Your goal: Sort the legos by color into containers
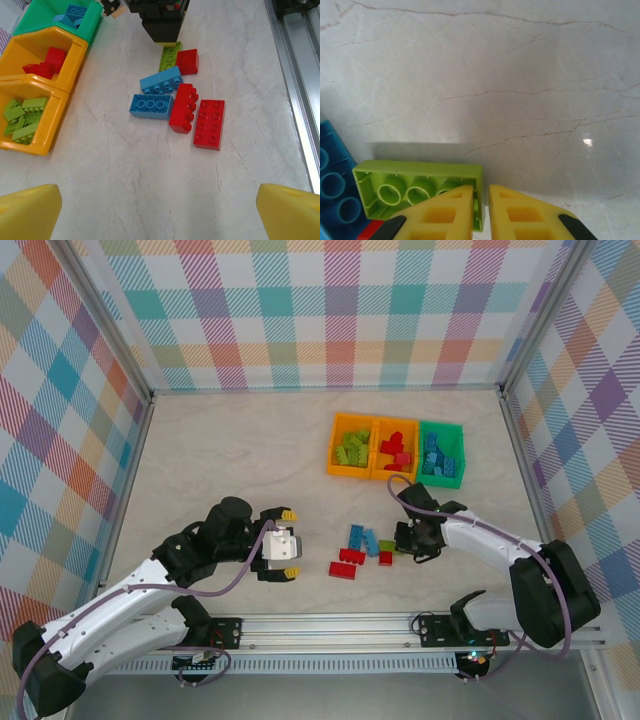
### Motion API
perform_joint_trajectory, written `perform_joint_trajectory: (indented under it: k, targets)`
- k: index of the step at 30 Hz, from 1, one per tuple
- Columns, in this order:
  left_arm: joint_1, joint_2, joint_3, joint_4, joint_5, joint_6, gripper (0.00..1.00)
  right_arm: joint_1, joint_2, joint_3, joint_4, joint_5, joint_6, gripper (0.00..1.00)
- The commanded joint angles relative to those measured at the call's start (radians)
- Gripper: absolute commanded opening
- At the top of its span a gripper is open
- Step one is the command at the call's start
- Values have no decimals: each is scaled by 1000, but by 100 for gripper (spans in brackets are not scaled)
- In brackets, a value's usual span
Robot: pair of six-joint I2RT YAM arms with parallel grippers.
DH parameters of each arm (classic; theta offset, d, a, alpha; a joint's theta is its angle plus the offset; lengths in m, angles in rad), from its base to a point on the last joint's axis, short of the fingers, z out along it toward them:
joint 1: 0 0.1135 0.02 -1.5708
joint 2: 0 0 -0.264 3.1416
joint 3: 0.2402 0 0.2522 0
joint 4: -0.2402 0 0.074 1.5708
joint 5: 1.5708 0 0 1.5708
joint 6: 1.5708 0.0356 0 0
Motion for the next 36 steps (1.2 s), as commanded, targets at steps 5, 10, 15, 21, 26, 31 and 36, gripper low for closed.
perform_joint_trajectory:
  k: [5,10,15,21,26,31,36]
  targets:
    - [7,1,-11,16,20,-1,100,4,49,-4,5,25,-2,9]
    - [7,-4,-11,15,18,0,100,4,-2,44,-59,74,-11,1]
    - [7,-20,-8,28,8,-2,100,10,-105,195,-163,173,-63,0]
    - [18,-51,-11,102,-11,-48,100,18,-36,440,-78,215,-180,0]
    - [20,-64,-20,197,-157,-127,100,18,190,657,46,236,-301,0]
    - [20,-70,-22,230,-275,-156,100,17,457,886,76,285,-432,0]
    - [20,-80,-32,230,-316,-135,100,15,663,1089,48,326,-502,12]
